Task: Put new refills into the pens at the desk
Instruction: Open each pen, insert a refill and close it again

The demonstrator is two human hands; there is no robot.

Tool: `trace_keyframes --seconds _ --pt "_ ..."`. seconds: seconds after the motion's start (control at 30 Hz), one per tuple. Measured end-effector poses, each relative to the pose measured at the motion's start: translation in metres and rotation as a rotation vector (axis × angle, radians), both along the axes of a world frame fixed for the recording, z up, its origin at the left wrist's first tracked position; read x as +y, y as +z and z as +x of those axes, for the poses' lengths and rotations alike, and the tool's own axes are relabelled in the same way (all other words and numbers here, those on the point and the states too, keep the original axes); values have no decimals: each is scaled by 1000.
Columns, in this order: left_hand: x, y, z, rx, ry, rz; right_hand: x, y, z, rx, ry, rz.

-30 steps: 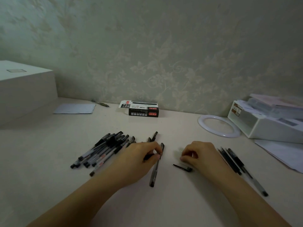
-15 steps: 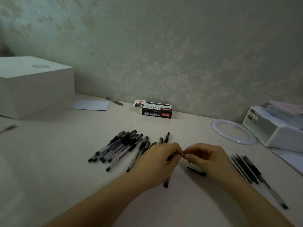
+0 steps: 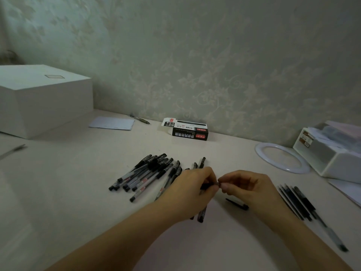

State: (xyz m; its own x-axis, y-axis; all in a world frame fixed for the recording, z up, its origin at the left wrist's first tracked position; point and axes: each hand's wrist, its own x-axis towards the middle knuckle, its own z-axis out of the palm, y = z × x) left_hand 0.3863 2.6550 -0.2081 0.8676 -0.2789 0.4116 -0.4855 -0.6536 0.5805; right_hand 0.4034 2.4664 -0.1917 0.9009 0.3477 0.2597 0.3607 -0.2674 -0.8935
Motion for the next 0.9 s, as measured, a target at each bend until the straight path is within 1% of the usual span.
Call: trace_keyframes --seconds 0.13,0.23,0.43,0.57,0.67,0.83,0.9 --pt "-1 2 -2 -57 -42 75 -4 1 2 -7 -37 -38" --pt "-3 3 0 -91 -60 122 -1 -2 2 -68 -71 -152" --pt "-2 5 0 -137 -30 116 0 -7 3 -188 -47 -255" --pt "2 6 1 -117 -14 91 -5 -7 6 -138 -10 -223" --pt "2 6 0 -108 -35 84 -3 -9 5 -152 25 -220" --pt "1 4 2 -98 -29 64 -4 -7 5 -191 -16 -255" --pt "2 4 2 -93 -21 33 -5 -5 5 -185 0 -248"
